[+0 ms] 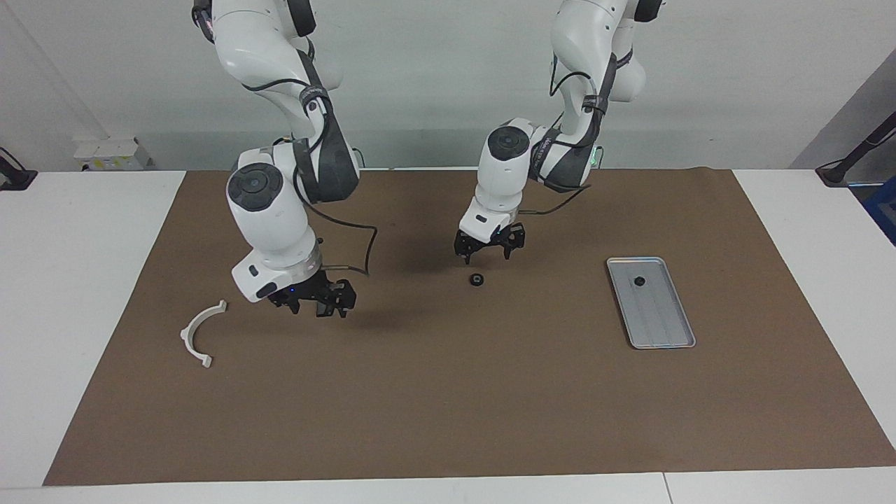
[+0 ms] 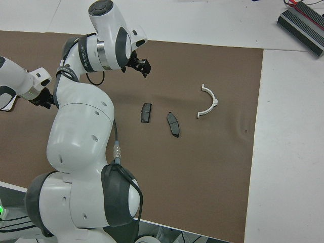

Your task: Pick bearing gear from pile to tray

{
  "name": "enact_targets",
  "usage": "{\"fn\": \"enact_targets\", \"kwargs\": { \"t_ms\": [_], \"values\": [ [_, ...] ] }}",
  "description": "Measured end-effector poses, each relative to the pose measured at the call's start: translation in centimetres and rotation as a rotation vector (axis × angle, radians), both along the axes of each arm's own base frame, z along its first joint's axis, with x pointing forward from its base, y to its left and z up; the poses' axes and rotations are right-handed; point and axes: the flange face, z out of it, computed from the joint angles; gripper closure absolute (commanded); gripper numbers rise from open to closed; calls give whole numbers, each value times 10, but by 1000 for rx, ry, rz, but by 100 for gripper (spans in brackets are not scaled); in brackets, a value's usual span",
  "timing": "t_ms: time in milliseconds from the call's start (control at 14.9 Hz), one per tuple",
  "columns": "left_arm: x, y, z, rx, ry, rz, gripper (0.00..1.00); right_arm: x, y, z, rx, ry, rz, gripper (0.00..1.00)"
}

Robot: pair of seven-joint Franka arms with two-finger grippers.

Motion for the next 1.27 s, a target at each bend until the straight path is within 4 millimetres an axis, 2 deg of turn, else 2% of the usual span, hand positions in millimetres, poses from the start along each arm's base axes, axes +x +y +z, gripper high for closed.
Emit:
{"fn": "enact_targets", "kwargs": {
  "t_ms": [134,335,536,737,939,1274],
  "values": [
    [4,-2,-13,-1,-3,-1,0,1,-4,0,-1,0,14,0],
    [11,-5,-11,-9,-13,1,0,3,-23,5,-2,-6,53,0],
    [16,-7,-13,-4,-20,-5,0,-3,-44,28,-7,-14,97,0],
    [20,-10,-21,7,-20,-9,0,-22,-59,63,-16,-33,146,0],
    [20,-10,-27,13,-17,-13,0,-56,-73,105,-29,-29,183,0],
    [17,-15,-32,17,-13,-15,0,-111,-76,181,-43,-23,181,0]
  ]
}}
